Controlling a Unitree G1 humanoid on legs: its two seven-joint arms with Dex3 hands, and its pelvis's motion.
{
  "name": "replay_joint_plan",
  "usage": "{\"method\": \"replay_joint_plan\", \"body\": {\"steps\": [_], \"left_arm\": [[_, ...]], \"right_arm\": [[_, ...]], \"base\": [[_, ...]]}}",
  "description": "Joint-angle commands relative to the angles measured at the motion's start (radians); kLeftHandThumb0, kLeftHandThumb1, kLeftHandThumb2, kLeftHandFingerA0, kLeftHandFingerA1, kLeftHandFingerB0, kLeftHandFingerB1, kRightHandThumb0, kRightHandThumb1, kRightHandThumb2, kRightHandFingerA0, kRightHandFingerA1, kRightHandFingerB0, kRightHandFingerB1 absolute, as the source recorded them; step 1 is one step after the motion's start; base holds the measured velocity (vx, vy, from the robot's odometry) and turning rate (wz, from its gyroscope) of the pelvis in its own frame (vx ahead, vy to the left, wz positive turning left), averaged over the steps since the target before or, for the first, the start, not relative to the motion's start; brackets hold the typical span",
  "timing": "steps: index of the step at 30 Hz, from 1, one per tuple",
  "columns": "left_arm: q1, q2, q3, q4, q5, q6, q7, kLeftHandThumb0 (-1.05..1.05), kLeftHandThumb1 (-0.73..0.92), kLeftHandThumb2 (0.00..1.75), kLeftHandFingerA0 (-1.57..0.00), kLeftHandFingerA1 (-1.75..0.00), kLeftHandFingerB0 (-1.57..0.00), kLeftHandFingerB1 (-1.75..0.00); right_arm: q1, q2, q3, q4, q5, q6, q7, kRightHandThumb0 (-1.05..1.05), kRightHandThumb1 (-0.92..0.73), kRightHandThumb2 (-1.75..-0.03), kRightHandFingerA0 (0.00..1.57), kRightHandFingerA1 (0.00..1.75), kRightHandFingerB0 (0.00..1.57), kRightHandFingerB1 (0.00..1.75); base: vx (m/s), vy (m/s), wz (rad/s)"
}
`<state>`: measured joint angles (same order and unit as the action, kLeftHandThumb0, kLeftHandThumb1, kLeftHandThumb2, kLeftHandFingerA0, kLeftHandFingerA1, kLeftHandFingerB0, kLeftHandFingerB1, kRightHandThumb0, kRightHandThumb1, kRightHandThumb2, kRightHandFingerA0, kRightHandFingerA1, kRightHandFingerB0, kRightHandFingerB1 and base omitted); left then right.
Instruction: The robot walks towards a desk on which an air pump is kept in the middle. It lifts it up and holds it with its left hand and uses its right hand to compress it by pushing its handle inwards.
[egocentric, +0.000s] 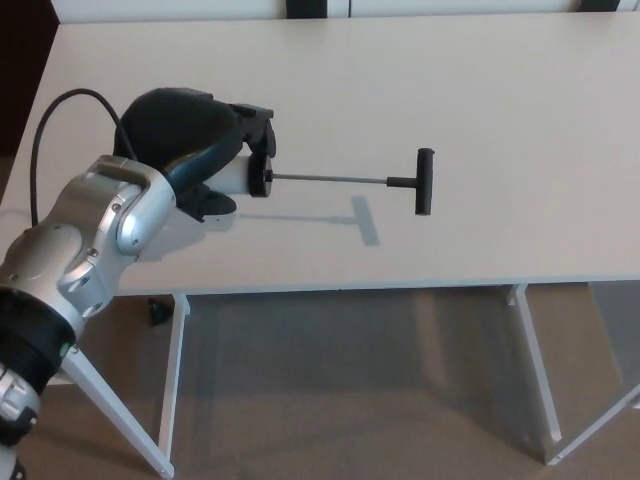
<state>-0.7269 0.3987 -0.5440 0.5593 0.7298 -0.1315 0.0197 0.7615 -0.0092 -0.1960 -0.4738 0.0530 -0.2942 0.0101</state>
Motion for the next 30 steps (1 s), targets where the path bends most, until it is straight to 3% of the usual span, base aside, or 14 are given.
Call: {"method": "replay_joint_plan", "body": {"steps": [1, 4, 5, 9, 11, 12, 17, 18, 19, 20, 21, 24, 25, 30], "left_arm": [[0.003, 0.125, -0.006, -0.117, 0.053, -0.12, -0.046, -0.16, 0.73, 0.55, -0.69, -1.73, -0.7, -1.0], [0.002, 0.122, -0.01, -0.116, 0.052, -0.126, -0.045, -0.16, 0.73, 0.55, -0.69, -1.73, -0.7, -1.0], [0.002, 0.122, -0.01, -0.121, 0.049, -0.121, -0.053, -0.2, 0.71, 0.56, -0.7, -1.74, -0.66, -1.15], [0.004, 0.124, -0.01, -0.132, 0.044, -0.111, -0.067, -0.2, 0.71, 0.56, -0.7, -1.74, -0.66, -1.15], [-0.001, 0.119, -0.016, -0.13, 0.053, -0.106, -0.062, -0.25, 0.69, 0.55, -0.7, -1.73, -0.68, -1.02], [-0.013, 0.115, -0.023, -0.126, 0.059, -0.101, -0.07, -0.23, 0.72, 0.51, -0.63, -1.75, -0.6, -1.23], [-0.019, 0.106, -0.016, -0.132, 0.041, -0.085, -0.102, -0.29, 0.7, 0.56, -0.73, -1.71, -0.6, -1.47], [-0.018, 0.105, -0.012, -0.135, 0.034, -0.081, -0.109, -0.35, 0.68, 0.56, -0.65, -1.72, -0.71, -0.9], [-0.018, 0.103, -0.007, -0.137, 0.026, -0.07, -0.119, -0.41, 0.52, 0.82, -0.97, -1.35, -0.79, -0.91], [-0.018, 0.102, -0.004, -0.137, 0.023, -0.063, -0.125, -0.41, 0.52, 0.82, -0.97, -1.35, -0.79, -0.91], [-0.02, 0.102, -0.005, -0.139, 0.026, -0.058, -0.128, -0.36, 0.65, 0.6, -0.71, -1.67, -0.81, -0.75], [-0.024, 0.102, -0.008, -0.137, 0.035, -0.062, -0.121, -0.37, 0.63, 0.61, -0.73, -1.63, -0.83, -0.7], [-0.024, 0.098, -0.007, -0.142, 0.032, -0.066, -0.118, -0.49, 0.51, 0.68, -0.87, -1.48, -0.77, -0.58], [-0.022, 0.094, -0.005, -0.161, 0.031, -0.061, -0.125, -0.36, 0.58, 0.59, -0.79, -1.57, -0.79, -0.48]], "right_arm": [[-0.432, -0.031, -0.033, -0.5, -0.083, 0.019, -0.095, -0.91, -0.74, -1.05, 0.08, 0.09, 0.1, 0.15], [-0.543, -0.054, -0.005, -0.448, -0.09, 0.118, -0.082, -0.91, -0.74, -1.05, 0.08, 0.09, 0.1, 0.15], [-0.6, -0.052, 0.011, -0.406, -0.098, 0.147, -0.08, -0.79, -0.87, -0.66, 0.0, 0.23, 0.04, 0.22], [-0.667, -0.037, 0.022, -0.361, -0.113, 0.178, -0.076, -0.79, -0.87, -0.66, 0.0, 0.23, 0.04, 0.22], [-0.775, -0.031, 0.036, -0.224, -0.118, 0.219, -0.086, -0.87, -0.92, -0.68, 0.0, 0.04, 0.0, 0.11], [-0.849, -0.027, 0.047, -0.089, -0.091, 0.245, -0.077, -0.9, -0.81, -1.16, 0.0, 0.11, 0.0, 0.08], [-0.951, -0.022, 0.064, 0.126, -0.065, 0.28, -0.056, -0.86, -0.81, -1.16, 0.0, 0.13, 0.0, 0.1], [-0.969, -0.019, 0.071, 0.17, -0.085, 0.29, -0.062, -0.84, -0.81, -1.15, 0.0, 0.15, 0.0, 0.12], [-0.988, -0.014, 0.081, 0.218, -0.107, 0.298, -0.069, -0.8, -0.8, -1.14, 0.0, 0.17, 0.0, 0.15], [-1.001, -0.011, 0.088, 0.249, -0.122, 0.303, -0.074, -0.8, -0.8, -1.14, 0.0, 0.17, 0.0, 0.15], [-1.011, -0.004, 0.094, 0.285, -0.118, 0.311, -0.072, -0.82, -0.8, -1.13, 0.0, 0.15, 0.0, 0.13], [-1.031, 0.014, 0.096, 0.356, -0.088, 0.309, -0.066, -0.82, -0.8, -1.13, 0.0, 0.15, 0.0, 0.13], [-1.039, 0.036, 0.088, 0.388, -0.042, 0.321, -0.059, -0.87, -0.82, -1.13, 0.0, 0.11, 0.0, 0.09], [-1.064, 0.093, 0.061, 0.471, 0.072, 0.352, -0.042, -0.81, -0.85, -1.16, 0.0, 0.14, 0.0, 0.13]], "base": [[0.0, 0.0, 0.0], [0.0, 0.0, 0.0], [0.0, 0.0, 0.0], [0.0, 0.0, 0.0], [0.0, 0.0, 0.0], [0.0, 0.0, 0.0], [0.0, 0.0, 0.0], [0.0, 0.0, 0.0], [0.0, 0.0, 0.0], [0.0, 0.0, 0.0], [0.0, 0.0, 0.0], [0.0, 0.0, 0.0], [0.0, 0.0, 0.0], [0.0, 0.0, 0.0]]}}
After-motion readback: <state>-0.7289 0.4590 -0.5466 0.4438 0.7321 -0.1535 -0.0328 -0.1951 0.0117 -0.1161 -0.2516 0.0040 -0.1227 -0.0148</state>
